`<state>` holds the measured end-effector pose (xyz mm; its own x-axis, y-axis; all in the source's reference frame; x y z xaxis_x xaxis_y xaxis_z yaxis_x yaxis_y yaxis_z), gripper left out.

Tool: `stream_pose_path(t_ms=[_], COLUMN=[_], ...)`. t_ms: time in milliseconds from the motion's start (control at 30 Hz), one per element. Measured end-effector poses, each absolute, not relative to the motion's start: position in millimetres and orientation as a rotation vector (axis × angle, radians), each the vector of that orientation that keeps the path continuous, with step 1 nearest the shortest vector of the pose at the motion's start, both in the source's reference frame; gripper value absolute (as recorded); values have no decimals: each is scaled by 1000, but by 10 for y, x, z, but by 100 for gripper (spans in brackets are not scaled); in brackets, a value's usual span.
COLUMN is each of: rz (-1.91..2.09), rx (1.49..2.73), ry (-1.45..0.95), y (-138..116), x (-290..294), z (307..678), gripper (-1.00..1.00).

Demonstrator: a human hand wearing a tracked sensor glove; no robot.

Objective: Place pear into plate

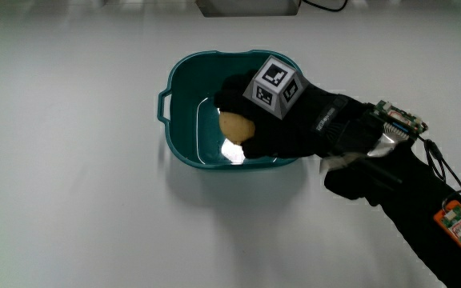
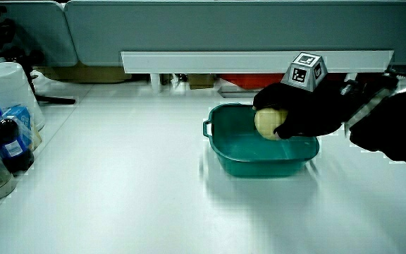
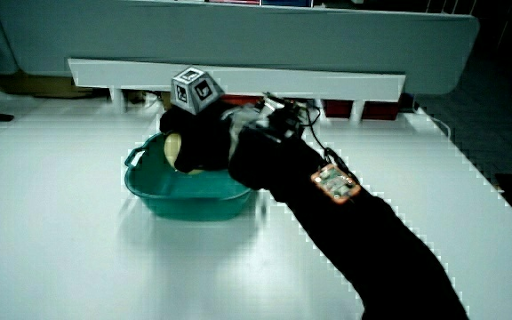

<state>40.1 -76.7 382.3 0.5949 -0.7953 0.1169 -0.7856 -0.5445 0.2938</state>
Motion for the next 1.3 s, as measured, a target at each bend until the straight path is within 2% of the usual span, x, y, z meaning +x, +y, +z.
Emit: stream_pose_path(t_ms=[267, 567, 933, 1300], rz=[-80, -72, -81, -127], rx=[2535, 2542, 2571, 2490], ry=[-1179, -1105, -1026, -949], y=[-962, -1053, -1081, -1023], x=[417, 434, 415, 333], z=[4001, 4144, 4402, 4906], gripper=[0, 0, 0, 0])
